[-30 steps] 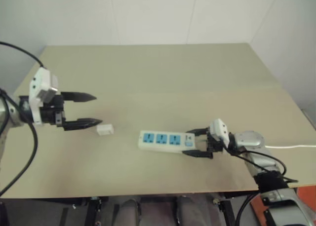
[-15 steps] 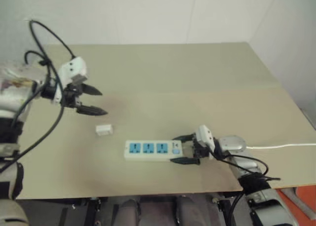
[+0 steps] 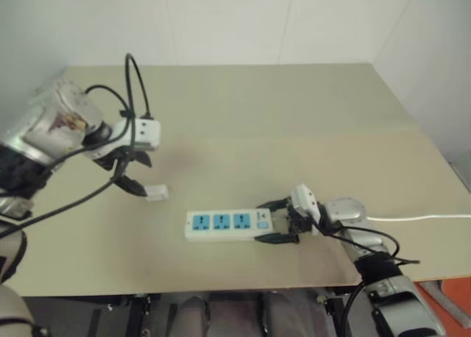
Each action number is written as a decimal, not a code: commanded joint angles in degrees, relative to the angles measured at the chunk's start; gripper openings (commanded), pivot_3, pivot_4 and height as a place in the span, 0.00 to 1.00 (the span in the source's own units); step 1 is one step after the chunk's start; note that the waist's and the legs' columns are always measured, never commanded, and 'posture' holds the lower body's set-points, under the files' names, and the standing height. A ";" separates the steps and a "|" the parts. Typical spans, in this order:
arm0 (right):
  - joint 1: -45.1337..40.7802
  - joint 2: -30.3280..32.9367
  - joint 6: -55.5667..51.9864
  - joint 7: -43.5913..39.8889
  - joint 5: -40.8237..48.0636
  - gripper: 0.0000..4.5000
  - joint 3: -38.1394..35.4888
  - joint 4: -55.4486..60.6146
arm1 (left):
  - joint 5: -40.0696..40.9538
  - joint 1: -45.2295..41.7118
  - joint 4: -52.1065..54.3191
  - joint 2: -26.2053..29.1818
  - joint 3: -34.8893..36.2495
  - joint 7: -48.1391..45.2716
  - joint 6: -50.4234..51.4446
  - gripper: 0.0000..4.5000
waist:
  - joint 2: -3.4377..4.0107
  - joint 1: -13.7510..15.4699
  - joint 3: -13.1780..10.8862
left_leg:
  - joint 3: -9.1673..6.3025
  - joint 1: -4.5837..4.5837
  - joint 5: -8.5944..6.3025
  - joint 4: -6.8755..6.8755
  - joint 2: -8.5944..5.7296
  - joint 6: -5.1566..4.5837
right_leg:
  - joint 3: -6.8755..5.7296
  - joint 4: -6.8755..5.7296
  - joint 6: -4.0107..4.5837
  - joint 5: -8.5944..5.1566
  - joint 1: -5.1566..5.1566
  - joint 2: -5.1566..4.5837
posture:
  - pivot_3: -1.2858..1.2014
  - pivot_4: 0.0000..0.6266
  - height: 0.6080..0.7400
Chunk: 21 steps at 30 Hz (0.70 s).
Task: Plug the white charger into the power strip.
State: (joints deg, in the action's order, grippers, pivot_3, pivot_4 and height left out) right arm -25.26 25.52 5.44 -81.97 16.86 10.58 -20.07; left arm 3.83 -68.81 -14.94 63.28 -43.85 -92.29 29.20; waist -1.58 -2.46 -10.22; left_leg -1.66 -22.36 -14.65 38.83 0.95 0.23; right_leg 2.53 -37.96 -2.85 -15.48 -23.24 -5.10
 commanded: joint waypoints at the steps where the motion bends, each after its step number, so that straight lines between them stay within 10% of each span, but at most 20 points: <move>1: -0.17 0.31 -0.77 -0.21 0.32 0.76 0.22 2.58 | -3.86 -1.60 0.96 -0.92 0.08 -0.21 1.82 1.00 | 0.01 -0.14 0.00 | 0.00 0.00 0.00 -0.01 0.00 0.00 | 0.00 0.00 0.00 0.00 0.00 0.00 | 0.52 0.24 1.00; 21: 4.14 -0.21 -3.81 4.31 0.51 0.76 0.55 8.68 | -13.90 3.96 -0.22 -6.56 -1.52 -0.21 0.48 1.00 | 0.00 -0.17 -0.02 | 0.00 0.03 0.00 0.01 0.00 -0.01 | 0.01 -0.03 0.00 0.00 -0.01 0.01 | 0.52 0.24 1.00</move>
State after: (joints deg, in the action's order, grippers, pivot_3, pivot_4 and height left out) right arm -21.36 25.63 2.06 -78.13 16.93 10.71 -13.88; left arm -8.72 -64.85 -14.75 56.77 -47.06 -92.29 29.05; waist -1.58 -2.64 -10.24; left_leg -1.66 -22.33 -14.65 38.84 0.95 0.23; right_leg 2.54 -38.00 -2.85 -15.48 -23.25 -5.10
